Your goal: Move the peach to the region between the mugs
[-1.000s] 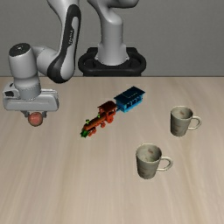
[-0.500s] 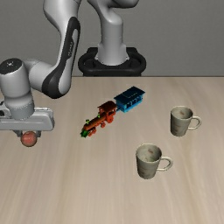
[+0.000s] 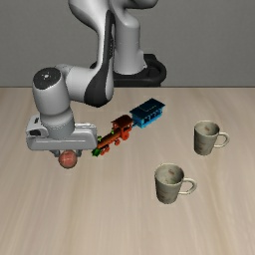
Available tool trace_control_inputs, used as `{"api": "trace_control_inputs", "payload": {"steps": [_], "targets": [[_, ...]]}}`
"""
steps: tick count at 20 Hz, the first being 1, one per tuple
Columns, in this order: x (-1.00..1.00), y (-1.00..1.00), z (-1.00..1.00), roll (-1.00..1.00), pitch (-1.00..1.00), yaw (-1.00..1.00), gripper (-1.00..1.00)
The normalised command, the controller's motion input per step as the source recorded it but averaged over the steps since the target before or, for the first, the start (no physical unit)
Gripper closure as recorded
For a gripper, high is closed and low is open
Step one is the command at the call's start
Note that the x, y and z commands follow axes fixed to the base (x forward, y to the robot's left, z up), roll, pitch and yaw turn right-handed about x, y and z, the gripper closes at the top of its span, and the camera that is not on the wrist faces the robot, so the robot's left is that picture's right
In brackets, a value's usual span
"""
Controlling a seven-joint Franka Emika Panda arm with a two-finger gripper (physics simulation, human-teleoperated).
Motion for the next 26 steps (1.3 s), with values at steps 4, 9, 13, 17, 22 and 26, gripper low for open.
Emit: {"api": "trace_control_inputs", "payload": {"steps": [4, 9, 13, 17, 22, 26], "targets": [[0.0, 1.0, 0.0, 0.0, 0.0, 0.0, 1.0], [0.0, 1.0, 0.0, 0.0, 0.0, 0.0, 1.0], [0.0, 1.0, 0.0, 0.0, 0.0, 0.0, 1.0], [0.0, 1.0, 0.0, 0.0, 0.0, 0.0, 1.0], [0.0, 1.0, 0.0, 0.0, 0.0, 0.0, 1.0], [0.0, 1.0, 0.0, 0.0, 0.0, 0.0, 1.0]]}}
